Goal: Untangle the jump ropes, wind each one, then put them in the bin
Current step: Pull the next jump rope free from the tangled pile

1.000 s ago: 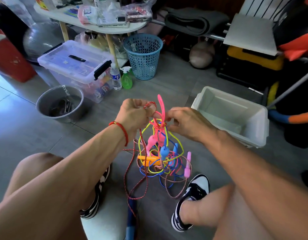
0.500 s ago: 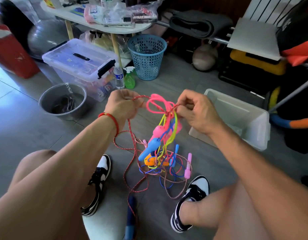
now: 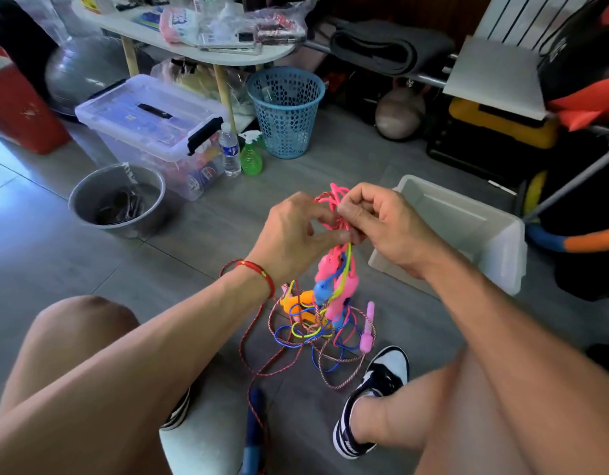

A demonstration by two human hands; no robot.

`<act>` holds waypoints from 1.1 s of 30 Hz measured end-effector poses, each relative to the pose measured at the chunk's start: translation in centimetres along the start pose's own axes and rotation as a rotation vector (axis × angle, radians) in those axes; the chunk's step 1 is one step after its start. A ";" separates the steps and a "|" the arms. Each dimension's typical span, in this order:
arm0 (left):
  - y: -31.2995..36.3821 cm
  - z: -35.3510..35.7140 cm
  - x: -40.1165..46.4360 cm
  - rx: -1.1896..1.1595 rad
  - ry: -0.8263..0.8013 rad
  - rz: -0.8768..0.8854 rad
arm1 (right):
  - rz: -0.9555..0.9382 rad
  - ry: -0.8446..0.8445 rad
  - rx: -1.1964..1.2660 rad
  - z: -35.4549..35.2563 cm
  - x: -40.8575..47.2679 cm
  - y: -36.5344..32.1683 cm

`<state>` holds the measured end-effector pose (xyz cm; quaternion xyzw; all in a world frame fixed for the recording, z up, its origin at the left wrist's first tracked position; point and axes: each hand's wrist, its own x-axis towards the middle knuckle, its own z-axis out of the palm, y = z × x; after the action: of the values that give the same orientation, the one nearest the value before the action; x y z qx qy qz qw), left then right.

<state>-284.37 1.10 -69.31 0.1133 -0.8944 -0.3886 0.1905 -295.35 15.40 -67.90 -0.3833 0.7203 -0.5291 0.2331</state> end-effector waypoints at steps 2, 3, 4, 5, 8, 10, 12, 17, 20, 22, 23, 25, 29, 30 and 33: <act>-0.4 -0.2 0.4 -0.033 -0.021 -0.065 | -0.011 0.019 -0.045 -0.1 0.1 -0.1; -0.5 -0.4 0.6 -0.061 -0.045 -0.086 | -0.028 0.032 -0.097 -0.5 0.2 0.1; -0.7 -0.7 0.8 -0.082 -0.069 -0.098 | -0.037 0.035 -0.162 -1.0 0.4 0.4; -0.8 -1.1 1.0 -0.096 -0.088 -0.104 | -0.033 0.027 -0.226 -1.5 0.6 0.7; -1.5 -1.9 1.3 -0.142 -0.146 -0.146 | 0.021 -0.016 -0.385 -2.7 0.9 1.5; -1.7 -2.1 1.3 -0.202 -0.203 -0.183 | 0.034 -0.057 -0.434 -3.0 0.9 1.5; -1.4 -2.2 1.2 -0.308 -0.249 -0.206 | 0.050 -0.077 -0.367 -3.1 0.8 1.5; -1.0 -2.3 1.2 -0.445 -0.194 -0.211 | 0.069 -0.023 -0.218 -3.0 0.9 1.5; -1.0 -2.2 1.4 -0.428 -0.187 -0.237 | 0.000 0.044 -0.551 -3.1 1.0 1.4; -1.0 -2.2 1.5 -0.420 -0.210 -0.258 | -0.032 0.092 -0.698 -3.2 1.0 1.1; -1.1 -2.1 1.5 -0.404 -0.224 -0.253 | -0.044 0.115 -0.698 -3.3 1.1 1.1; -1.1 -2.2 1.3 -0.366 -0.243 -0.229 | -0.029 0.149 -0.572 -3.2 1.1 1.2; -1.5 -2.6 1.2 -0.451 -0.211 -0.248 | 0.226 0.160 0.197 -1.8 0.4 0.5; -1.4 -2.6 1.1 -0.454 -0.205 -0.251 | 0.285 0.145 0.338 -1.3 0.2 0.2; -0.8 -2.3 0.9 -0.480 -0.222 -0.268 | 0.381 0.118 0.553 -1.0 0.2 -0.4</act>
<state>-284.12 -1.24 -68.27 0.1389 -0.7693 -0.6207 0.0596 -296.06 15.77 -67.24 -0.1330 0.6202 -0.6727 0.3810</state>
